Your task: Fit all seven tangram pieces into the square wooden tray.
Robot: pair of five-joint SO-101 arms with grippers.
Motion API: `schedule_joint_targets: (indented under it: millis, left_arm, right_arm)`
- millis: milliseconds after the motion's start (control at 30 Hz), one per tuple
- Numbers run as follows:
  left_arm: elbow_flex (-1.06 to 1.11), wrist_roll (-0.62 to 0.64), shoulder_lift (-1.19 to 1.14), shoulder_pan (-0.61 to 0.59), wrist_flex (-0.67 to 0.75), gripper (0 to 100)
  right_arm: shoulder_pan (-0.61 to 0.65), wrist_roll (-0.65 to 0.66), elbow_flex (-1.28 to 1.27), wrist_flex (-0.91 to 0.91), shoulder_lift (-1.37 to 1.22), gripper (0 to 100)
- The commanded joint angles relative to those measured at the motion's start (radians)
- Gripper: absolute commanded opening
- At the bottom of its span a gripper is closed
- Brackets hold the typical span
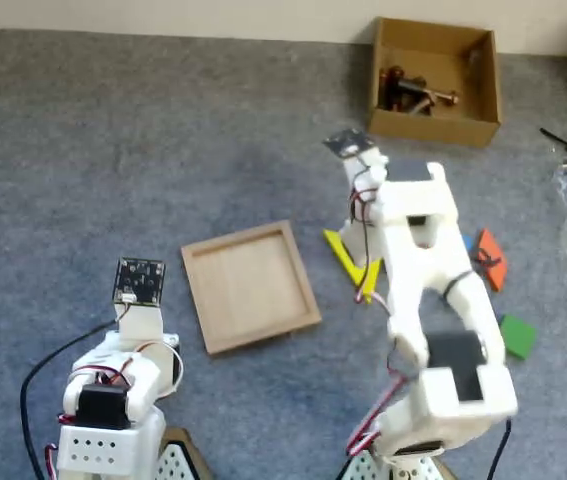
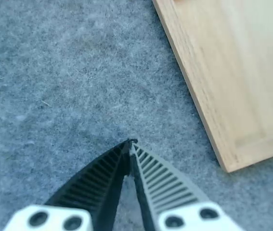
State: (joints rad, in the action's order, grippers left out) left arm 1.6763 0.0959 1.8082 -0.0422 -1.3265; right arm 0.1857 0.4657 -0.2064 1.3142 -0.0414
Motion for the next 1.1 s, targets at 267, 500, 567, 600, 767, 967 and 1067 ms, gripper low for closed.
schedule_joint_targets:
  millis: [267,500,567,600,767,967,1067]
  left_arm:
    - [0.019,0.008,0.007,0.015,0.002,1]
    - [0.019,0.008,0.007,0.015,0.002,1]
    - [0.019,0.008,0.007,0.015,0.002,1]
    - [0.019,0.008,0.007,0.015,0.002,1]
    - [0.019,0.008,0.007,0.015,0.002,1]
    - [0.019,0.008,0.007,0.015,0.002,1]
    - [0.019,0.008,0.007,0.015,0.002,1]
  right_arm:
    - [-0.012,0.038,-0.302,0.013,0.552,27.9]
    - [-0.012,0.153,-0.558,-0.196,0.613,28.2]
    - [-0.012,0.170,-0.613,-0.282,0.613,28.2]
    - [-0.012,0.170,-0.638,-0.325,0.613,28.3]
    - [0.012,0.172,-0.688,-0.415,0.613,32.8]
    - [0.044,0.170,-0.671,-0.441,0.504,32.8]
    - [0.042,0.163,-0.595,-0.433,0.404,32.8]
